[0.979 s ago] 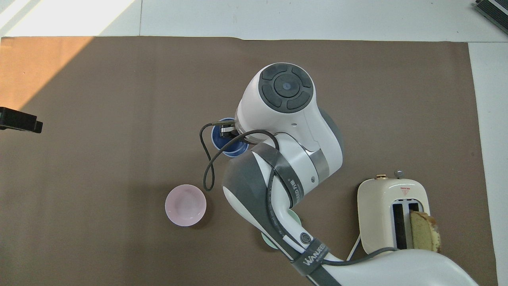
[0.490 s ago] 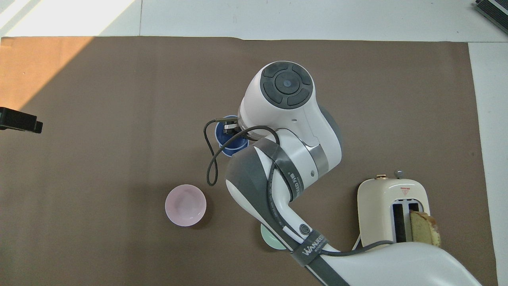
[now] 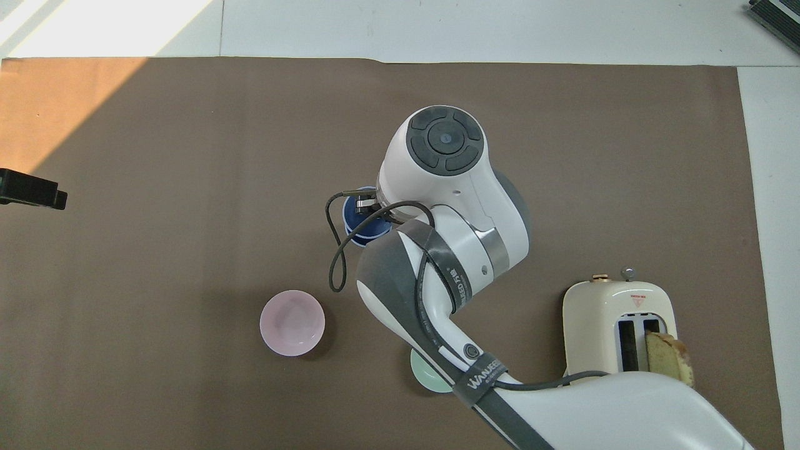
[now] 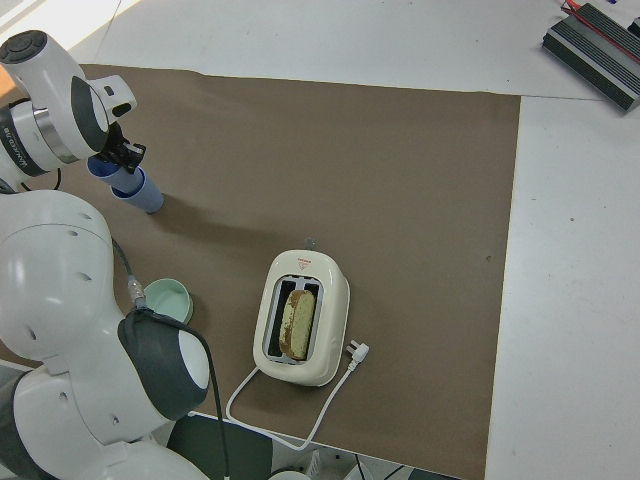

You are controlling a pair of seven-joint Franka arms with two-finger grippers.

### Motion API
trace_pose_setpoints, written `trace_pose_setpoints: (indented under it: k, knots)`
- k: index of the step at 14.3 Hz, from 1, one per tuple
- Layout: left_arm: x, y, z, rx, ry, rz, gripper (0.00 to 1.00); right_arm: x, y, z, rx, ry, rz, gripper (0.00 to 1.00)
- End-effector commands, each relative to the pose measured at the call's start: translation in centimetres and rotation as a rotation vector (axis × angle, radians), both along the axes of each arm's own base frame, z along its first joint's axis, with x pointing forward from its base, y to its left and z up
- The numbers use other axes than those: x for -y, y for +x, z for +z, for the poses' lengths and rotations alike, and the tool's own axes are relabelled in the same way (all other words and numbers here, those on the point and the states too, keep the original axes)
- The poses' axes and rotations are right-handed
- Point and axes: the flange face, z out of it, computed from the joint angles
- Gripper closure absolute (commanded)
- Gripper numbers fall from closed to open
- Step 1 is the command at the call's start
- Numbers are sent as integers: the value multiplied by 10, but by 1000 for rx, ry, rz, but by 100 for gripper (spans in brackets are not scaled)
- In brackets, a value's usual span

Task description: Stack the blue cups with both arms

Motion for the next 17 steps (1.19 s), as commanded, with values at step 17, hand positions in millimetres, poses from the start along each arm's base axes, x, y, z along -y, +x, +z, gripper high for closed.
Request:
trace_pose_setpoints:
  k: [17]
  knots:
    - [-2,-4,5,-3,6,-9,0,232,36,117,51,-221,219,0]
